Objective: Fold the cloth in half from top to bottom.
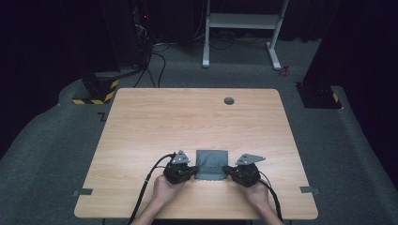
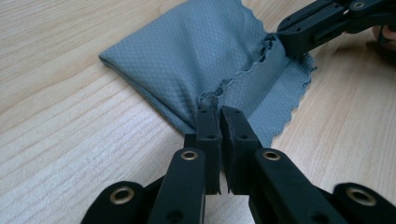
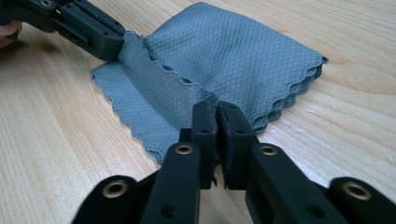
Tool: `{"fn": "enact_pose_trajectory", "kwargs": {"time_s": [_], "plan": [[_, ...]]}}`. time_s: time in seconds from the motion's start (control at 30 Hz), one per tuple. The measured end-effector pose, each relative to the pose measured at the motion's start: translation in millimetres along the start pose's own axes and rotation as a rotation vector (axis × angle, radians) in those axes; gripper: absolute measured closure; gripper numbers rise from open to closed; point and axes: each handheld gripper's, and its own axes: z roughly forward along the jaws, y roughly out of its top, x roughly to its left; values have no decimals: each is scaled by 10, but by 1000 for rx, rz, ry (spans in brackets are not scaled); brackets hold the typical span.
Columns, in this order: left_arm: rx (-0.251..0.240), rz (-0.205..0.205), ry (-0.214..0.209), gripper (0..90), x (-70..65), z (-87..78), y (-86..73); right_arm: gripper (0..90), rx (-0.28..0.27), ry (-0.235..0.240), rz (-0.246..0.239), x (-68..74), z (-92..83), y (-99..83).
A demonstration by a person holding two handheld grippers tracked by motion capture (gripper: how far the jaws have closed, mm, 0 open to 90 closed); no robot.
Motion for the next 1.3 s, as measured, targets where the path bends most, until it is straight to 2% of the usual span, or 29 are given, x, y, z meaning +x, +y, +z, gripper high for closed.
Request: {"fn": "enact_pose_trajectory", "kwargs": {"time_s": [0.07, 0.17, 0.23, 0.27, 0.37, 0.43, 0.57, 0.67, 0.77, 0.87, 0.97, 1.07, 1.17, 1.23, 1.3], "plan": [[3, -5, 4, 829, 2, -14, -15, 818, -4, 3, 6, 3, -27, -5], [-11, -30, -12, 775, 11, -70, -19, 805, -28, 10, 12, 3, -104, -4], [-41, -46, -4, 722, 15, -140, 19, 820, -65, 25, 34, -9, -194, 18], [-56, -39, -1, 712, 27, -177, 52, 835, -79, 28, 42, -13, -235, 35], [-84, -72, 8, 673, 33, -219, 161, 876, -82, 17, 37, -23, -278, 119], [-75, -66, 31, 666, 36, -173, 220, 884, -72, 9, 29, -21, -236, 173], [-12, -32, 68, 634, -11, -2, 248, 885, -20, 6, 26, 10, -52, 206], [27, -9, 71, 602, -45, 68, 212, 881, 8, 17, 23, 52, 43, 185], [54, 4, 81, 579, -72, 70, 147, 864, 39, 7, -16, 124, 65, 156], [71, 43, 107, 552, -104, 23, 83, 833, 48, -10, -41, 168, 40, 94], [83, 64, 113, 537, -120, -13, 11, 807, 60, -32, -64, 181, 12, 7], [74, 57, 117, 528, -106, -43, -35, 769, 38, -34, -80, 193, -21, -63], [78, 62, 125, 522, -90, -72, -40, 753, 40, -49, -113, 224, -29, -71], [54, 50, 122, 522, -85, -110, -37, 746, 48, -54, -118, 231, -33, -60], [17, 33, 120, 526, -72, -144, -7, 765, 37, -46, -103, 209, -45, -42]]}}
